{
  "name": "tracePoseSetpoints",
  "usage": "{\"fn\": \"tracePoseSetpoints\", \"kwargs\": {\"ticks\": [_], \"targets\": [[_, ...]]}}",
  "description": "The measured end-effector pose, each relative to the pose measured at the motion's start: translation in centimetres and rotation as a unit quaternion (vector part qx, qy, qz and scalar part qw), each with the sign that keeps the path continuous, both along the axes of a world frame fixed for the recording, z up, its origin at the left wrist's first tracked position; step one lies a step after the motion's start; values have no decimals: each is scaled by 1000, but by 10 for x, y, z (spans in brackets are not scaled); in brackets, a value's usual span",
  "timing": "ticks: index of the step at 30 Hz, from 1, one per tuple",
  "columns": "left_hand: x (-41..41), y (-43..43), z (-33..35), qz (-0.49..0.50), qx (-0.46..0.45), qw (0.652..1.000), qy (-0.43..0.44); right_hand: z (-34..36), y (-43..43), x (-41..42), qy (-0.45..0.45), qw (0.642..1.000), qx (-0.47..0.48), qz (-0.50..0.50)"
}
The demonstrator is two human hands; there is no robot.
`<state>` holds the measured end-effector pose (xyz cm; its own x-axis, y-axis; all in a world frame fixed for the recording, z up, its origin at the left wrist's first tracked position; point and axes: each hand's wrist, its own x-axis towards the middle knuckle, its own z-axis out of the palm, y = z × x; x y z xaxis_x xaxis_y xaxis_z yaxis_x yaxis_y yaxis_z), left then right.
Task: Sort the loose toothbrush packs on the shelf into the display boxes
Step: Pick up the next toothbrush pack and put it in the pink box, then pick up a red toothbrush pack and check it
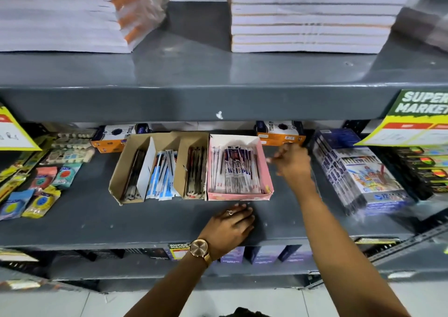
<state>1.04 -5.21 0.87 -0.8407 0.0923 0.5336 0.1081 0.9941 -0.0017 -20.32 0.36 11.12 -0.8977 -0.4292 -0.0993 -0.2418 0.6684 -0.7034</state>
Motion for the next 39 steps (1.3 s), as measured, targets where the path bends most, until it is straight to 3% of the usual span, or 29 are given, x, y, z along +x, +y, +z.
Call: {"fn": "tracePoseSetpoints", "kwargs": {"ticks": [3,6,10,16,18,21,23,25,26,31,36,39], "targets": [[-14,13,5,-20,-12,1000,11,-8,50,-19,53,993,70,-81],[-29,29,7,-4,105,994,-1,-14,80,-28,72,976,178,-101],[-34,32,4,15,188,980,-59,-19,84,-31,60,968,232,-78],[-33,32,4,26,222,971,-88,-26,74,-22,187,929,319,-23],[-32,32,6,27,248,963,-100,-27,76,-19,192,927,322,-9],[-30,30,17,24,285,950,-125,-19,86,-23,114,965,227,-62],[-29,31,29,5,306,947,-103,-8,96,-22,-28,996,28,-74],[-28,32,43,5,333,941,-63,5,105,-9,-194,967,-161,-32],[-29,32,50,17,362,931,-38,11,109,-2,-246,947,-208,1],[-44,21,84,59,587,804,68,21,119,35,-351,898,-230,130],[-45,6,94,97,760,642,43,2,115,72,-406,879,-177,176],[-34,4,88,126,802,584,22,-9,113,86,-419,877,-163,172]]}}
